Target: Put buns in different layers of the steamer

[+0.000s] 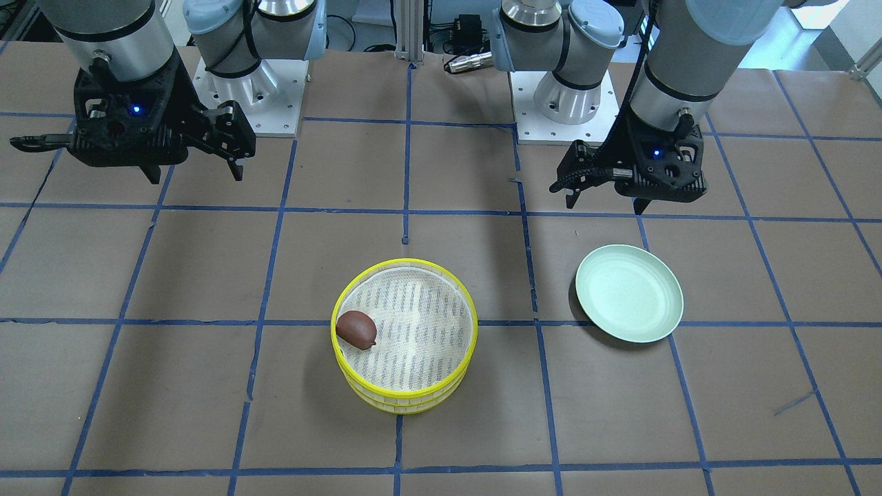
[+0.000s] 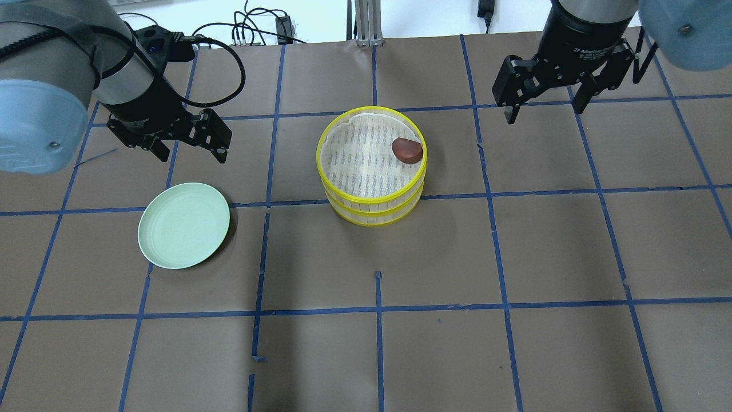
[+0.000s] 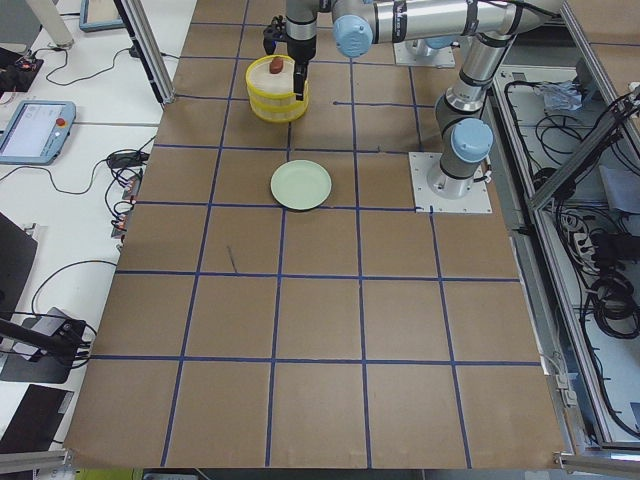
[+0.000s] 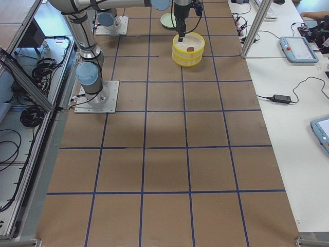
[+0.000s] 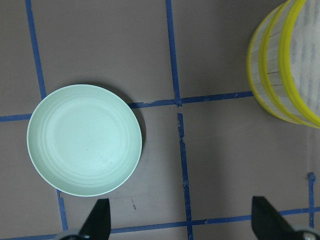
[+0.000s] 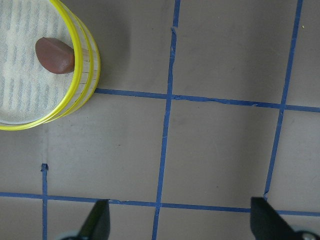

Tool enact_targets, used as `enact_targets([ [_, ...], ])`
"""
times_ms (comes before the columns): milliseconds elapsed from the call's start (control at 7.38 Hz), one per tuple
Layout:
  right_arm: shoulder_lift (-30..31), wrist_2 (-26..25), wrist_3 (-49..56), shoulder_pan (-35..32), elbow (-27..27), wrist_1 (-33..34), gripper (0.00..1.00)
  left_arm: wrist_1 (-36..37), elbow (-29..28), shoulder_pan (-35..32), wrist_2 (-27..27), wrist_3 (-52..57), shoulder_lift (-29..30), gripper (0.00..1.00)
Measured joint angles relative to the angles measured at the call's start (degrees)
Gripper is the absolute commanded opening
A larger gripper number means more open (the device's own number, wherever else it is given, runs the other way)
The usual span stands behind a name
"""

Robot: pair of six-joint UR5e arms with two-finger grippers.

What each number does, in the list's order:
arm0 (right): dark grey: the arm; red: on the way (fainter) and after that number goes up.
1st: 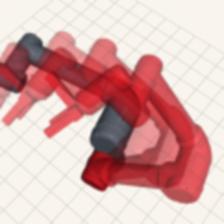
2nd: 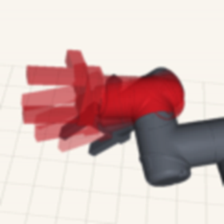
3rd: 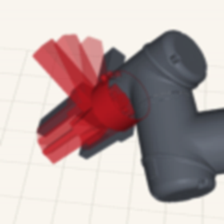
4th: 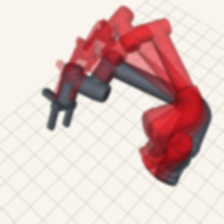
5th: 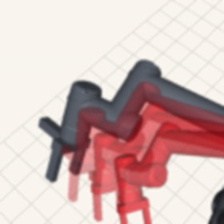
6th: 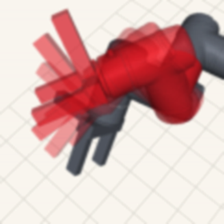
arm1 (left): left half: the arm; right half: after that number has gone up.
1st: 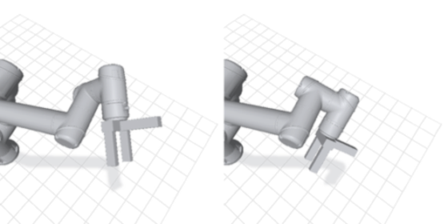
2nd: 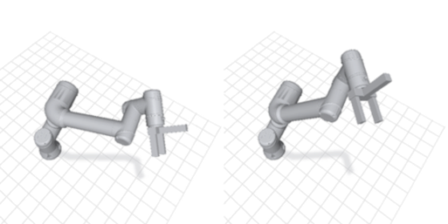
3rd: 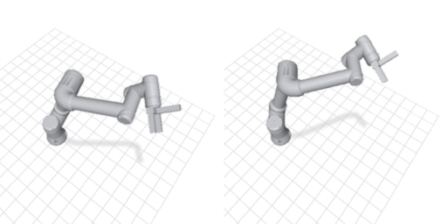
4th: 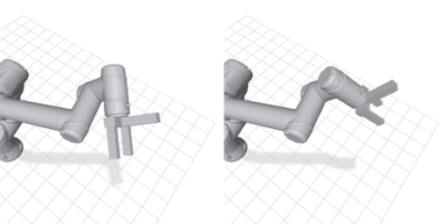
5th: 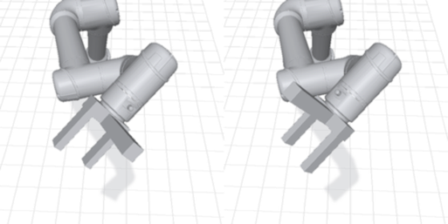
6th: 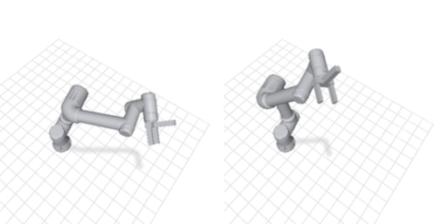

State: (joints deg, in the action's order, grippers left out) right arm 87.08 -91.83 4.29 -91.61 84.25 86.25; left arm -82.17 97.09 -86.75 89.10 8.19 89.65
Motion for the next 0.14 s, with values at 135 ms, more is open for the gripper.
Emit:
enact_targets([
  [135,0.0,0.0,0.0,-0.1,0.1,0.0,1.00,0.0,0.0,0.0,-0.1,-0.1,0.0,1.00],
])
